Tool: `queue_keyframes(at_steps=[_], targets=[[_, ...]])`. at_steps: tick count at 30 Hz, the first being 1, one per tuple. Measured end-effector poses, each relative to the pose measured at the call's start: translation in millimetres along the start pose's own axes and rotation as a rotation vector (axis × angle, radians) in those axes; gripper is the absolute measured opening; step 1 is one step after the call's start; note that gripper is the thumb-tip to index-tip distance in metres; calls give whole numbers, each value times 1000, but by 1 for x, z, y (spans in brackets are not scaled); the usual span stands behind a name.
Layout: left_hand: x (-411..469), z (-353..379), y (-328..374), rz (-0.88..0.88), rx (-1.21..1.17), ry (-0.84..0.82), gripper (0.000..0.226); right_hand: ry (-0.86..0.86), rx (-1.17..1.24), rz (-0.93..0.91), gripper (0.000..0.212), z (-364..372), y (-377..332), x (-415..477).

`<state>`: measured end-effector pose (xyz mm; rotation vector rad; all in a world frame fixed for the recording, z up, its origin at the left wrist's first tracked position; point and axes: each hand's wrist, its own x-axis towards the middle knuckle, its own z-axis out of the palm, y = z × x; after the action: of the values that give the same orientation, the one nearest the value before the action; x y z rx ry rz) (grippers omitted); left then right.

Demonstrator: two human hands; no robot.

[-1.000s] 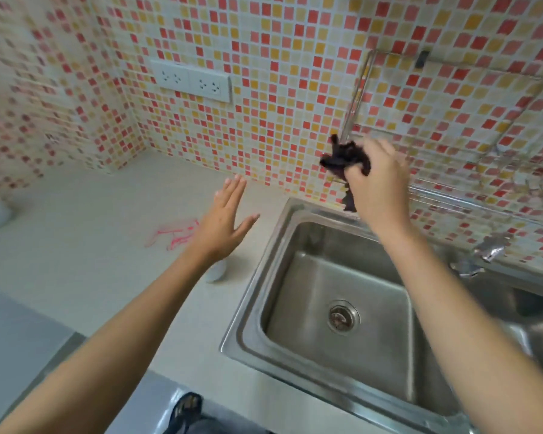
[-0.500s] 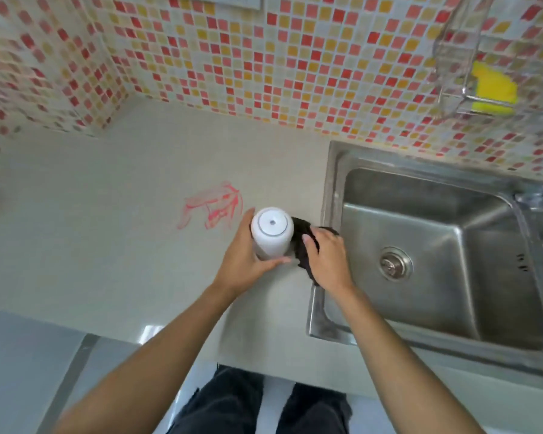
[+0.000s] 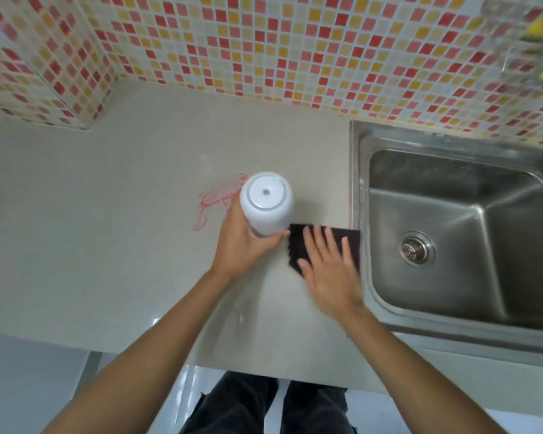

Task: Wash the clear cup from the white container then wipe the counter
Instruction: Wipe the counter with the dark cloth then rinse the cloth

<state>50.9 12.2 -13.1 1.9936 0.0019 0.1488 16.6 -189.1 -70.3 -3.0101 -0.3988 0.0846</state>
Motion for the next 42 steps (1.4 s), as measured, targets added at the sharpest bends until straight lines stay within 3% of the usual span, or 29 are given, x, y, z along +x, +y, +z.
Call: queue_keyframes(at_steps=[5, 9, 14, 18, 22, 24, 26, 31, 35, 39, 42], targets=[[37, -76, -3, -32, 82, 181, 95, -110, 76, -288, 60, 9, -96, -20], [59, -115, -15, -42, 115, 304, 99, -53, 48, -373, 54, 16, -134, 61], [65, -135, -33, -51, 136, 351, 99, -23, -30, -152, 56, 12, -115, 189], [70, -154, -44, -54, 140, 337, 100, -3, 29, -19, 56, 10, -93, 159], [83, -170, -49, -60, 160, 323, 102, -76, 69, -191, 58, 11, -150, 43], [90, -173, -50, -62, 157, 321, 103, -83, 78, -295, 58, 14, -165, 39], [96, -173, -51, -60, 152, 319, 103, -22, 43, -265, 58, 17, -164, 92], [107, -168, -54, -39, 148, 332, 102, -15, 24, 60, 58, 16, -140, 242], [108, -166, -56, -32, 142, 329, 101, 34, 69, 54, 59, 23, -168, 168], [113, -162, -60, -53, 128, 299, 100, -60, 93, -212, 61, 19, -195, 37], [116, -160, -62, -52, 127, 297, 100, 23, 72, -201, 60, 21, -173, 105]])
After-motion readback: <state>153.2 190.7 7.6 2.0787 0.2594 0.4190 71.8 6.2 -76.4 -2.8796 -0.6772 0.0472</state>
